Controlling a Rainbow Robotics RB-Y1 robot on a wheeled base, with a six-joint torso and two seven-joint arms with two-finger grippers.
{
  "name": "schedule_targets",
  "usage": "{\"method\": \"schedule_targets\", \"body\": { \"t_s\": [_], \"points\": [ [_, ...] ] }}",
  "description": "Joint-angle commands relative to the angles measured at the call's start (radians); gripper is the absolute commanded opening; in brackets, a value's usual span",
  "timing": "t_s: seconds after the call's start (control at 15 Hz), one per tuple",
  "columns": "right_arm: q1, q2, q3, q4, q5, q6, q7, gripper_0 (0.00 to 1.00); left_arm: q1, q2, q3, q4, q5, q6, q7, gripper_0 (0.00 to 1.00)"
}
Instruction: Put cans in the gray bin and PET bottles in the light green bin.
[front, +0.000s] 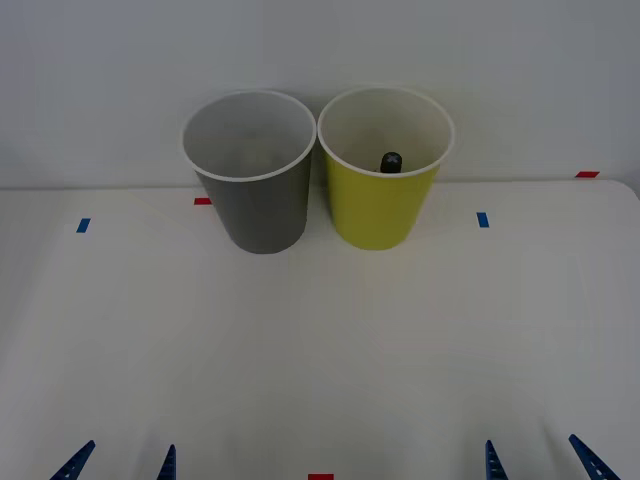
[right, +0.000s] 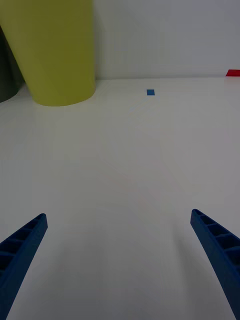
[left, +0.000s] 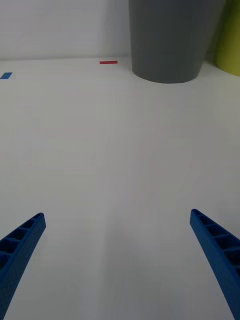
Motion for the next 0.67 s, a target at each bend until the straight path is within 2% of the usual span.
{"method": "schedule_targets", "body": {
  "t_s": [0.07,0.67],
  "points": [
    [0.0,0.0,0.0,0.0,0.0,0.0,0.0,1.0,0.0,0.0,0.0,0.0,0.0,0.0,0.0,1.0],
    [0.0,0.0,0.0,0.0,0.0,0.0,0.0,1.0,0.0,0.0,0.0,0.0,0.0,0.0,0.0,1.0]
  ]
}}
